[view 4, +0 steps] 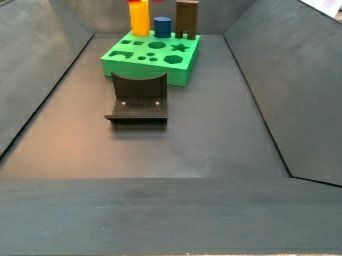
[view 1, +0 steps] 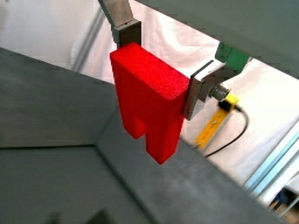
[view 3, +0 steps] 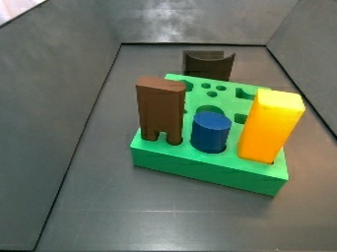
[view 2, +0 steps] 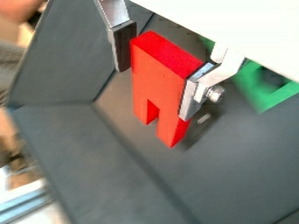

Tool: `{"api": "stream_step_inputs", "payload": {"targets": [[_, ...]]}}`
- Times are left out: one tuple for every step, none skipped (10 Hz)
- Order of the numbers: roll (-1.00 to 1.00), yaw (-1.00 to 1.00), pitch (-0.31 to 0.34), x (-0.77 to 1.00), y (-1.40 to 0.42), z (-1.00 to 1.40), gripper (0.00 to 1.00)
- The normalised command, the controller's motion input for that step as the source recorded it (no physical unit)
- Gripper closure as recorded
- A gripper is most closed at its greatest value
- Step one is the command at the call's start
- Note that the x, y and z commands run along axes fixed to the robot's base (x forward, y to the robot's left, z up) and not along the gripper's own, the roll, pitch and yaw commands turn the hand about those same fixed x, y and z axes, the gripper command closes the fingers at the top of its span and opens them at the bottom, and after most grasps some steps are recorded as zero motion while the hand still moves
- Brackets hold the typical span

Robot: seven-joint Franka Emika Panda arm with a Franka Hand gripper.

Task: Pick up the double-square object. Move up. Place the double-square object on the fixture. Regrasp the double-square object. Move to above the board. Insert the double-square object.
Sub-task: Move to above the board.

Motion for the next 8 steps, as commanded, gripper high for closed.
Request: {"api": "stream_step_inputs", "payload": {"targets": [[-1.0,-0.14,-0.073,-0.6,-1.0,0.25,1.0],[-1.0,-0.15,-0.079,-0.63,-1.0,0.23,1.0],[-1.0,-0.15,-0.079,-0.64,-1.0,0.24,1.0],[-1.0,-0.15,-0.075,-0.67,-1.0,0.25,1.0],[-1.0,-0.16,-0.073,-0.69,-1.0,0.25,1.0],[-1.0,-0.16,-0.072,-0.62,-0.82,0.21,1.0],[-1.0,-0.16,-0.072,-0.5,-0.63,0.16,1.0],[-1.0,-0.15,-0.072,-0.29,-0.29,0.08,1.0]]}}
